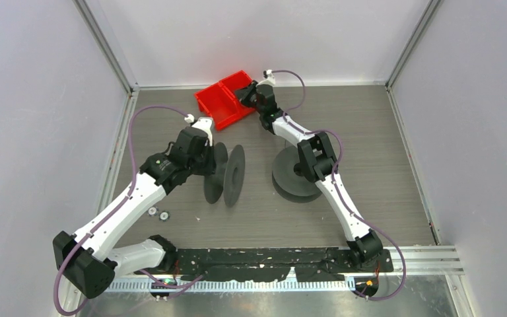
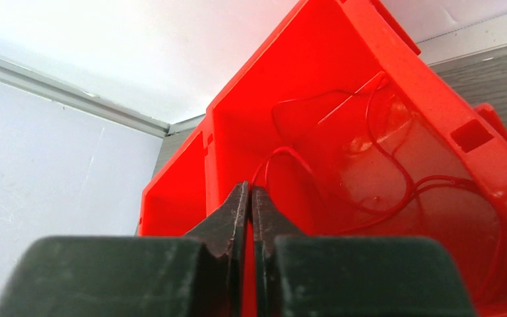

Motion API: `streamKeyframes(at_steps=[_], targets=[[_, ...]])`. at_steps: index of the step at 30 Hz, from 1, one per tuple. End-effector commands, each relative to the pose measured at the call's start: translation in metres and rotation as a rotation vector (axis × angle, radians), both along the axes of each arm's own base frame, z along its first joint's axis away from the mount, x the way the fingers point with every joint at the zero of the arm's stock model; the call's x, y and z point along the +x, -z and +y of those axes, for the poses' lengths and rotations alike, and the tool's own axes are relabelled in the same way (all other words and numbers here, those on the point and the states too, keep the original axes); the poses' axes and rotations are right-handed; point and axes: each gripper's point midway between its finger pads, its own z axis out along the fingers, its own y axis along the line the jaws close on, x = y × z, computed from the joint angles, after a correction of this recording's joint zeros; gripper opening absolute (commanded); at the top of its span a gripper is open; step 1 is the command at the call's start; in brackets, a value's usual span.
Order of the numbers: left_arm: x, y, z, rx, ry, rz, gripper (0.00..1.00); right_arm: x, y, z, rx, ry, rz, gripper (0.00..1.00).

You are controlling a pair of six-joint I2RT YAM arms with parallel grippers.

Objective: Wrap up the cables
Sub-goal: Pick up the cable from the storage box.

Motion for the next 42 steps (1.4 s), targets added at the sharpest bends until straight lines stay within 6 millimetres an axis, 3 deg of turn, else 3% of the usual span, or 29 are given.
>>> streamKeyframes(at_steps=[1,2,3,6,9,12,15,16,17,18,19,20,21,22,26,27,28,34,35,36,39,40,41,42], targets=[[0.008,-0.016,0.000,-0.021,-0.011,-0.072,0.00,0.002,-0.046,-0.001,0.045,-0.005,-0.119,0.07],[0.009,-0.015,0.000,-0.019,-0.013,-0.078,0.00,0.001,-0.069,-0.003,0.062,0.001,-0.165,0.06],[0.011,-0.014,0.001,-0.014,-0.016,-0.082,0.00,0.002,-0.070,-0.007,0.058,0.007,-0.169,0.06],[0.017,-0.010,0.000,0.009,-0.021,-0.081,0.00,0.000,-0.115,-0.016,0.062,0.002,-0.248,0.05],[0.026,-0.002,-0.003,0.021,-0.027,-0.081,0.00,-0.002,-0.143,-0.028,0.057,-0.003,-0.295,0.05],[0.036,0.005,-0.009,0.021,-0.038,-0.076,0.00,-0.010,-0.185,-0.038,0.045,-0.029,-0.360,0.05],[0.046,0.011,-0.018,0.009,-0.037,-0.064,0.00,-0.032,-0.229,-0.048,-0.008,-0.071,-0.432,0.05],[0.049,0.013,-0.021,0.004,-0.037,-0.061,0.02,-0.034,-0.222,-0.052,-0.033,-0.076,-0.408,0.06],[0.051,0.015,-0.024,0.000,-0.034,-0.057,0.04,-0.046,-0.252,-0.060,-0.043,-0.073,-0.448,0.05],[0.053,0.018,-0.027,-0.002,-0.029,-0.052,0.06,-0.049,-0.243,-0.065,-0.073,-0.073,-0.406,0.05],[0.055,0.019,-0.029,-0.003,-0.027,-0.049,0.07,-0.061,-0.265,-0.073,-0.091,-0.071,-0.422,0.05],[0.057,0.019,-0.030,-0.002,-0.026,-0.045,0.09,-0.066,-0.262,-0.077,-0.110,-0.074,-0.407,0.05],[0.058,0.018,-0.032,-0.005,-0.023,-0.046,0.12,-0.081,-0.287,-0.083,-0.118,-0.084,-0.440,0.05],[0.058,0.015,-0.034,-0.014,-0.018,-0.049,0.16,-0.089,-0.288,-0.084,-0.131,-0.105,-0.436,0.05],[0.061,-0.006,-0.039,-0.061,-0.003,-0.098,0.34,-0.139,-0.353,-0.099,-0.163,-0.147,-0.527,0.05],[0.061,-0.012,-0.041,-0.070,0.003,-0.111,0.38,-0.145,-0.354,-0.100,-0.176,-0.158,-0.512,0.05],[0.061,-0.018,-0.042,-0.073,0.012,-0.120,0.40,-0.159,-0.370,-0.104,-0.184,-0.175,-0.544,0.05],[0.057,-0.059,-0.045,-0.105,0.085,-0.217,0.49,-0.212,-0.380,-0.115,-0.221,-0.269,-0.507,0.06],[0.056,-0.068,-0.044,-0.104,0.104,-0.248,0.51,-0.215,-0.371,-0.115,-0.220,-0.279,-0.485,0.06],[0.054,-0.077,-0.043,-0.103,0.129,-0.282,0.52,-0.229,-0.381,-0.117,-0.198,-0.293,-0.498,0.05],[0.040,-0.106,-0.056,-0.128,0.299,-0.383,0.55,-0.253,-0.384,-0.117,-0.129,-0.341,-0.481,0.05],[0.032,-0.117,-0.061,-0.145,0.360,-0.419,0.55,-0.264,-0.397,-0.120,-0.104,-0.345,-0.515,0.05],[0.028,-0.124,-0.064,-0.153,0.402,-0.443,0.56,-0.271,-0.394,-0.118,-0.075,-0.368,-0.493,0.05],[0.021,-0.129,-0.068,-0.163,0.453,-0.457,0.57,-0.283,-0.408,-0.120,-0.053,-0.377,-0.529,0.05]])
